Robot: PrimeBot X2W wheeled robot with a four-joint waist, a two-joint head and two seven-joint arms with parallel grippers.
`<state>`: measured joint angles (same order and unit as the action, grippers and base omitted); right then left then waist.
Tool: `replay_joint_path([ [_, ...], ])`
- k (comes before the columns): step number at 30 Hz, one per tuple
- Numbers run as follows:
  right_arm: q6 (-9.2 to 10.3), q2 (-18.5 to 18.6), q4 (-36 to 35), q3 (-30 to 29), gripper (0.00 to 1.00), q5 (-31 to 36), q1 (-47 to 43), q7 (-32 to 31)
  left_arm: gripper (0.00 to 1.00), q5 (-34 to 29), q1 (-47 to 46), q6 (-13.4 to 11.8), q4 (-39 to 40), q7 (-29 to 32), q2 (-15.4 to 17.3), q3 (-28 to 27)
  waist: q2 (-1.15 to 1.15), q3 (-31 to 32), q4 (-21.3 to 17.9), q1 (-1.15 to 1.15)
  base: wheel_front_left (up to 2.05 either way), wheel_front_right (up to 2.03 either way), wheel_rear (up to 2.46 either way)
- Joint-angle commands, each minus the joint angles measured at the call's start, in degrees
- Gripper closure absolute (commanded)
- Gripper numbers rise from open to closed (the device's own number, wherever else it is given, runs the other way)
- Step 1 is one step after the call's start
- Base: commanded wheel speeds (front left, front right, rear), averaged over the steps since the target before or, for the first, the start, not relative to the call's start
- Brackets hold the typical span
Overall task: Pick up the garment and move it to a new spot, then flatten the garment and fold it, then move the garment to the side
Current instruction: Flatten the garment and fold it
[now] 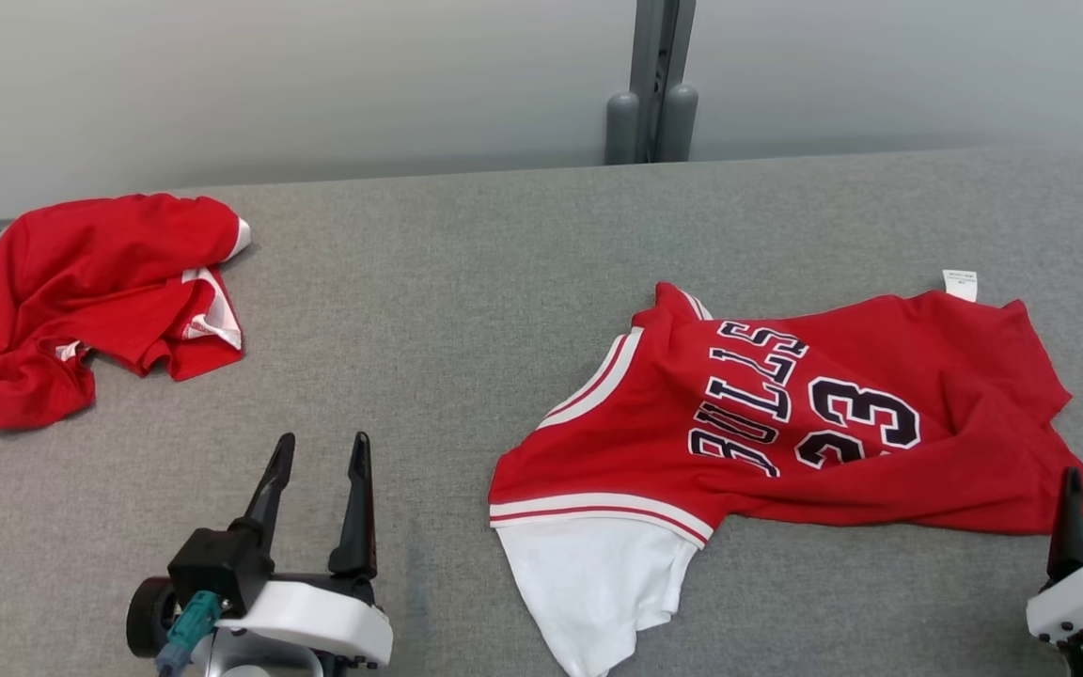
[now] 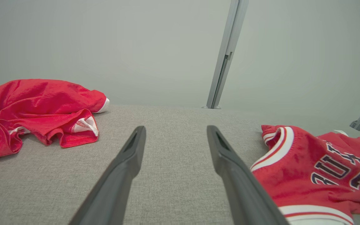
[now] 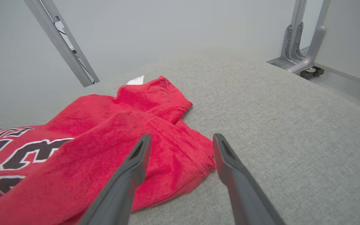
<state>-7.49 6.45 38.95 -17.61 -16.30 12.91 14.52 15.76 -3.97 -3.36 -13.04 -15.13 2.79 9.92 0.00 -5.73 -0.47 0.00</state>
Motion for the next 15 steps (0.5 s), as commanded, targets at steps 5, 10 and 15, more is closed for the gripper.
replay_joint_path([
  [5,-0.01,-1.6,-9.3,2.9,0.0,2.7,-2.5,-1.6,0.0,-0.1,-1.1,1.0,-1.9,0.0,0.2,2.3,0.0,1.3,-0.2,0.0,0.0,0.0,0.0],
  [10,-0.01,-2.0,-15.5,6.5,0.0,3.0,-4.4,-2.9,0.0,0.0,-4.0,2.6,-6.9,0.0,0.2,6.1,0.0,1.6,-0.3,0.0,0.0,0.0,0.0],
  [15,-0.01,-2.5,-19.4,8.8,0.0,2.4,-4.8,-4.5,0.0,1.3,-10.2,5.3,-14.5,1.0,0.2,11.1,0.0,1.1,-1.4,0.0,0.0,0.0,0.0],
])
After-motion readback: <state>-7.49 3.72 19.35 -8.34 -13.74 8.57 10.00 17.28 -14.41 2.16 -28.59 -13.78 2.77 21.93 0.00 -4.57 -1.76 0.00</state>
